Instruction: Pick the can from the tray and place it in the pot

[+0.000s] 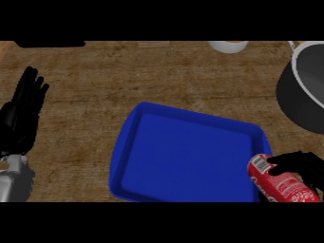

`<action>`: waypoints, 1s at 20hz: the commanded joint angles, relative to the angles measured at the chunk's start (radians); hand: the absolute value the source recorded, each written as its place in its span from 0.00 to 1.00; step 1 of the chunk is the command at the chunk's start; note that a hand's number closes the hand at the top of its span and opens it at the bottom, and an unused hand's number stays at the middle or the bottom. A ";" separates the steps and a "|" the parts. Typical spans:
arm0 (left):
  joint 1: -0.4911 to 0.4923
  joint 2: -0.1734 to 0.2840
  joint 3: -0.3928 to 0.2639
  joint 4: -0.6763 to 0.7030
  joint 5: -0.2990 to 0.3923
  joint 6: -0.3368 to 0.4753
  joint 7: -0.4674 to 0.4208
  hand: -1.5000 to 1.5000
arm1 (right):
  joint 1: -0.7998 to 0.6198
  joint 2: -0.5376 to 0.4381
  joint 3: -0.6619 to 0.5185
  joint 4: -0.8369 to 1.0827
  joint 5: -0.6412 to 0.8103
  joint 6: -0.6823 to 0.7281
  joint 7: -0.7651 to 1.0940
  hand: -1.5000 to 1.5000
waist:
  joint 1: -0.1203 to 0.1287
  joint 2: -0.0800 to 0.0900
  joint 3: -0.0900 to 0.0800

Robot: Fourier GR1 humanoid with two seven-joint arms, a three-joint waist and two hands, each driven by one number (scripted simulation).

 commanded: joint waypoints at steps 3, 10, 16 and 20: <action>-0.007 -0.002 0.010 0.020 0.018 -0.024 -0.012 0.50 | -0.105 -0.024 -0.291 -0.032 -0.182 0.012 0.041 1.00 | 0.020 0.005 0.000; 0.009 -0.007 0.014 0.014 0.017 -0.035 -0.008 0.50 | -0.310 -0.167 -0.573 0.208 -0.449 0.100 0.077 1.00 | 0.027 0.005 0.000; -0.043 0.007 0.020 0.010 0.005 -0.039 0.023 0.50 | -0.445 -0.253 -0.627 0.518 -0.474 0.078 0.003 1.00 | 0.030 0.006 0.001; -0.038 -0.019 0.001 -0.002 -0.021 -0.013 0.029 0.50 | -0.529 -0.273 -0.659 0.657 -0.523 0.061 -0.025 1.00 | 0.030 0.006 0.001</action>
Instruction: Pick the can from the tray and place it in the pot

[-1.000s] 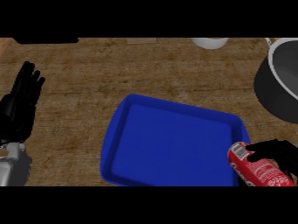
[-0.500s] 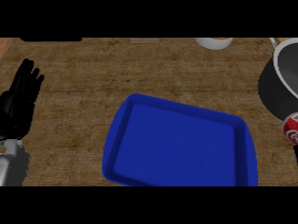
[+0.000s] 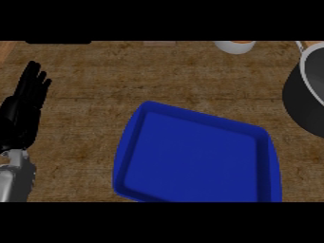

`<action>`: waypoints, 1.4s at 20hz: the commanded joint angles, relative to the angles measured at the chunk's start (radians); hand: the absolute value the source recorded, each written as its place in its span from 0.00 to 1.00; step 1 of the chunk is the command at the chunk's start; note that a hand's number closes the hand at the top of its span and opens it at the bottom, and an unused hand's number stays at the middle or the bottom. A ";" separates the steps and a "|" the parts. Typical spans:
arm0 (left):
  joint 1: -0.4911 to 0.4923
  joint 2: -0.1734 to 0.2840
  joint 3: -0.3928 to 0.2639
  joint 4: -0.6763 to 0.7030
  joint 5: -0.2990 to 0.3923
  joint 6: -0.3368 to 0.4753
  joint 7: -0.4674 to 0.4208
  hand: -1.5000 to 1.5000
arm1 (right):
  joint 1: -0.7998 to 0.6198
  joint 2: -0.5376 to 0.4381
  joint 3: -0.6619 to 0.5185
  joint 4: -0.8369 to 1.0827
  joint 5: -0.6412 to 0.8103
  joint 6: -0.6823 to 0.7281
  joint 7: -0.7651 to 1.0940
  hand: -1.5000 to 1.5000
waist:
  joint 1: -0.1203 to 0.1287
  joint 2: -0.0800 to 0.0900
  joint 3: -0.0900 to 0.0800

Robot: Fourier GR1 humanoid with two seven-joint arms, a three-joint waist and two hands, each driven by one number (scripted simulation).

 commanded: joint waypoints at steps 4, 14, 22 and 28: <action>-0.007 0.007 0.005 -0.010 0.003 -0.012 0.002 0.50 | -0.028 -0.152 -0.004 0.208 0.278 -0.190 -0.174 1.00 | 0.019 0.011 0.001; 0.005 -0.055 -0.033 0.048 -0.031 0.002 -0.073 0.50 | -0.287 -0.198 0.033 0.905 0.412 -0.504 -0.441 1.00 | 0.018 0.007 0.001; -0.039 0.002 0.003 -0.002 0.012 -0.029 0.040 0.50 | -0.431 -0.212 -0.003 1.224 0.348 -0.372 -0.451 0.00 | 0.040 0.013 0.003; -0.007 -0.026 -0.002 0.011 0.012 -0.030 -0.030 0.50 | -0.464 -0.218 -0.096 1.311 0.208 -0.214 -0.619 0.00 | 0.037 0.015 0.005</action>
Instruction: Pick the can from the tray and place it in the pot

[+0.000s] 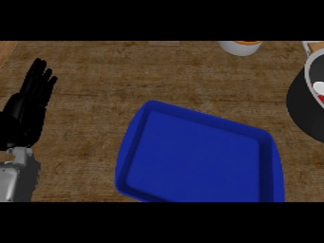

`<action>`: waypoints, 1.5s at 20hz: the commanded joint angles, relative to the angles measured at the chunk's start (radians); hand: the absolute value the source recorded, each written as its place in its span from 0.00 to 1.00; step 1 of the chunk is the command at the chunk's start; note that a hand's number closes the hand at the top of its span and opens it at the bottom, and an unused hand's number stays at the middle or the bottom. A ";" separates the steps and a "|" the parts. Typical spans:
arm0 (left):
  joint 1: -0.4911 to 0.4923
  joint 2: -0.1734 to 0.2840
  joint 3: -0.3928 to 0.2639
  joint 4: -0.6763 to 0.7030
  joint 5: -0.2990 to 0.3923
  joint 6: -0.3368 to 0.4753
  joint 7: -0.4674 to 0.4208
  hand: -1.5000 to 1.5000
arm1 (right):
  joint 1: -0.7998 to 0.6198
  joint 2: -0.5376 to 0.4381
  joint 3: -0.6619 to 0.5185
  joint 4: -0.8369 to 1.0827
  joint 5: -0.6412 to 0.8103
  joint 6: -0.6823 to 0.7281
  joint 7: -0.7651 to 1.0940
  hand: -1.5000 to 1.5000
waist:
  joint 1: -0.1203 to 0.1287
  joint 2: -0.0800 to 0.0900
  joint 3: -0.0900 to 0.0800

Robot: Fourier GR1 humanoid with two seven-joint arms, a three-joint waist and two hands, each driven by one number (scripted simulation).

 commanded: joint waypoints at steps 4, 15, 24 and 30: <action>0.019 -0.001 0.006 0.013 -0.002 -0.001 -0.011 0.50 | -0.067 0.033 -0.174 0.104 -0.220 0.118 -0.132 0.00 | -0.003 0.007 0.018; 0.010 0.002 0.011 0.021 -0.005 -0.008 -0.014 0.50 | -0.041 -0.239 -0.300 0.306 -0.345 0.385 -0.181 0.00 | -0.004 0.009 0.018; 0.008 -0.003 0.012 -0.011 -0.001 -0.002 0.010 0.50 | 0.065 -0.334 -0.308 0.356 -0.360 0.516 -0.261 0.00 | 0.002 0.011 0.022; -0.041 -0.015 -0.005 -0.006 -0.031 0.029 0.033 0.50 | 0.088 -0.379 -0.291 0.339 -0.362 0.575 -0.285 0.00 | -0.008 0.010 0.022</action>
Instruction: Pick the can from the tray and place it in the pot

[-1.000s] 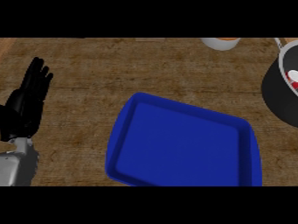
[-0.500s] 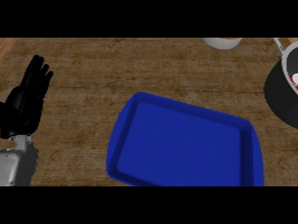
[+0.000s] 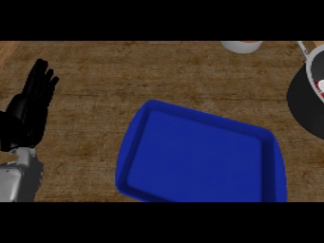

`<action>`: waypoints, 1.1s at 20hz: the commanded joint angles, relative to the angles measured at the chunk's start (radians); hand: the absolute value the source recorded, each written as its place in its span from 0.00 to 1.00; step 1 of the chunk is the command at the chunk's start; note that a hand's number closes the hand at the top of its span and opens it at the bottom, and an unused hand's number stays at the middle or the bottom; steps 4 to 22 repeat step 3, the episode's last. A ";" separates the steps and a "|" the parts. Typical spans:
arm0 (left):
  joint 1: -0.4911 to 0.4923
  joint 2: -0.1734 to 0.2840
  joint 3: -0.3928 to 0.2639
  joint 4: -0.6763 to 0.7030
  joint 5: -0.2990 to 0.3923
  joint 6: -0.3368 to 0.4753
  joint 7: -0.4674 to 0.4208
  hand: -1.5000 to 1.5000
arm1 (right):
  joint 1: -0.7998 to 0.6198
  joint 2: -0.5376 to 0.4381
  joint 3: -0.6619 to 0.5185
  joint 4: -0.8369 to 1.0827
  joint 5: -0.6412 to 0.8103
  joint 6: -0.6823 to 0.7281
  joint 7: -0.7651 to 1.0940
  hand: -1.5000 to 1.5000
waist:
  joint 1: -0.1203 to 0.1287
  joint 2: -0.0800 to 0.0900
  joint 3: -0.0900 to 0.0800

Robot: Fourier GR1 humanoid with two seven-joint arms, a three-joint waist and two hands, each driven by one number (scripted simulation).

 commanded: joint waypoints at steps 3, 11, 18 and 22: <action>0.006 0.012 0.032 0.049 0.032 -0.034 -0.049 0.50 | 0.028 -0.018 0.008 0.014 -0.005 0.088 -0.063 0.00 | 0.003 0.004 0.000; 0.006 0.012 0.032 0.049 0.032 -0.034 -0.049 0.50 | 0.028 -0.018 0.008 0.014 -0.005 0.088 -0.063 0.00 | 0.003 0.004 0.000; 0.006 0.012 0.032 0.049 0.032 -0.034 -0.049 0.50 | 0.028 -0.018 0.008 0.014 -0.005 0.088 -0.063 0.00 | 0.003 0.004 0.000; 0.006 0.012 0.032 0.049 0.032 -0.034 -0.049 0.50 | 0.028 -0.018 0.008 0.014 -0.005 0.088 -0.063 0.00 | 0.003 0.004 0.000</action>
